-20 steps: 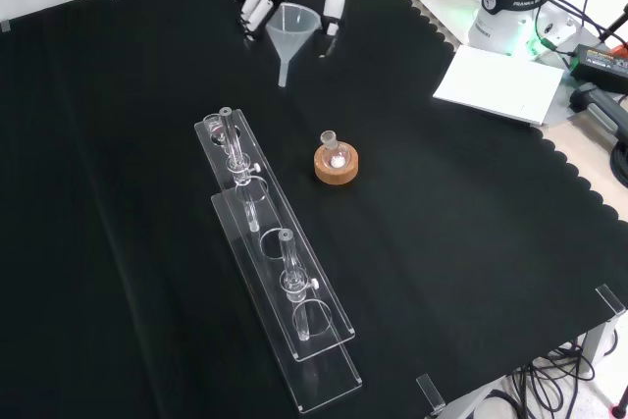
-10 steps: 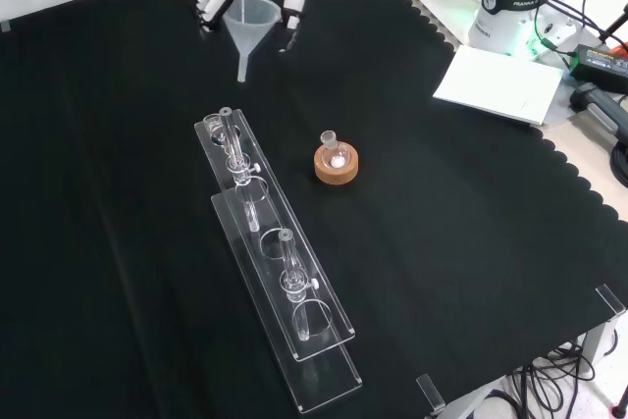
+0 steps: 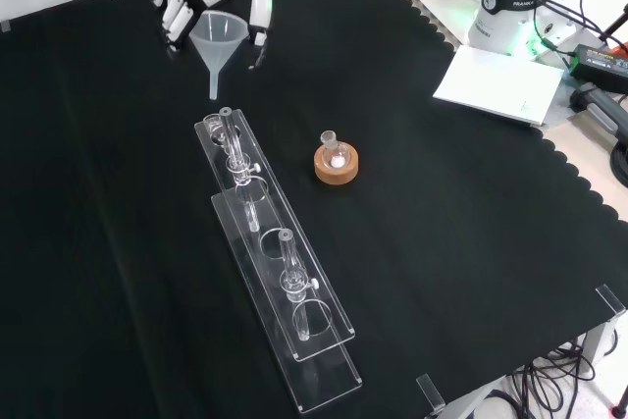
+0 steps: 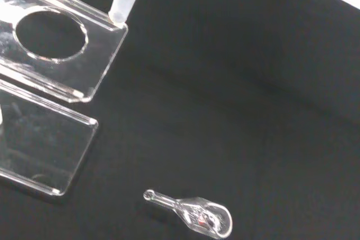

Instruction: Put the funnel back on the funnel stand.

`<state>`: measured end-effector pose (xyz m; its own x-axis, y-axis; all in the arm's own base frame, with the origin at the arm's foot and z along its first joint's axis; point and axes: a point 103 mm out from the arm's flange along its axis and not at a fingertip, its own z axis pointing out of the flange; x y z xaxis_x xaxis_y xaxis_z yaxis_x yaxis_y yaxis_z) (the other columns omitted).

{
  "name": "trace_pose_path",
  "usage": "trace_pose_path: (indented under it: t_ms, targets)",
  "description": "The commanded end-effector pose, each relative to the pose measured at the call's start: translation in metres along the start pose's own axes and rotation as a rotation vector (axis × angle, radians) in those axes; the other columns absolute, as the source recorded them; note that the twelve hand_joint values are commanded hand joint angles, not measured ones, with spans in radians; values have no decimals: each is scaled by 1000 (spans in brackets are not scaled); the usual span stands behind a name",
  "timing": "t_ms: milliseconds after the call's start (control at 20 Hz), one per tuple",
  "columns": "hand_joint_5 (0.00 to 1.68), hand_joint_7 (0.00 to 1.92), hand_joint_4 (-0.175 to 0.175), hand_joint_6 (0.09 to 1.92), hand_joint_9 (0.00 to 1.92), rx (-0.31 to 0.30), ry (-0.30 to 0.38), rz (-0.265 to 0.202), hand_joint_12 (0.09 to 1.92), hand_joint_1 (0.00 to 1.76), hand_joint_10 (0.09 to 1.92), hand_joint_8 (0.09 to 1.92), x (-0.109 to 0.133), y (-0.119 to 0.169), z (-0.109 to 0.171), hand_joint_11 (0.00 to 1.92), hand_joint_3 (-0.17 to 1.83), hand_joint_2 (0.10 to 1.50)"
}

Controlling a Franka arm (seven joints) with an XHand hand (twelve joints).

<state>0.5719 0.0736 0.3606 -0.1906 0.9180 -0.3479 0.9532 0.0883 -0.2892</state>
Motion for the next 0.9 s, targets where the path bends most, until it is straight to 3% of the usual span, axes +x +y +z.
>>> trace_pose_path:
  t_ms: [50,900]
  targets:
    - [594,702,-53,666,1261,16,9,-36,1096,685,299,679,13,16,9,854,390,824]
    - [592,698,-56,665,1259,43,2,-69,1089,690,298,682,28,35,26,859,400,819]
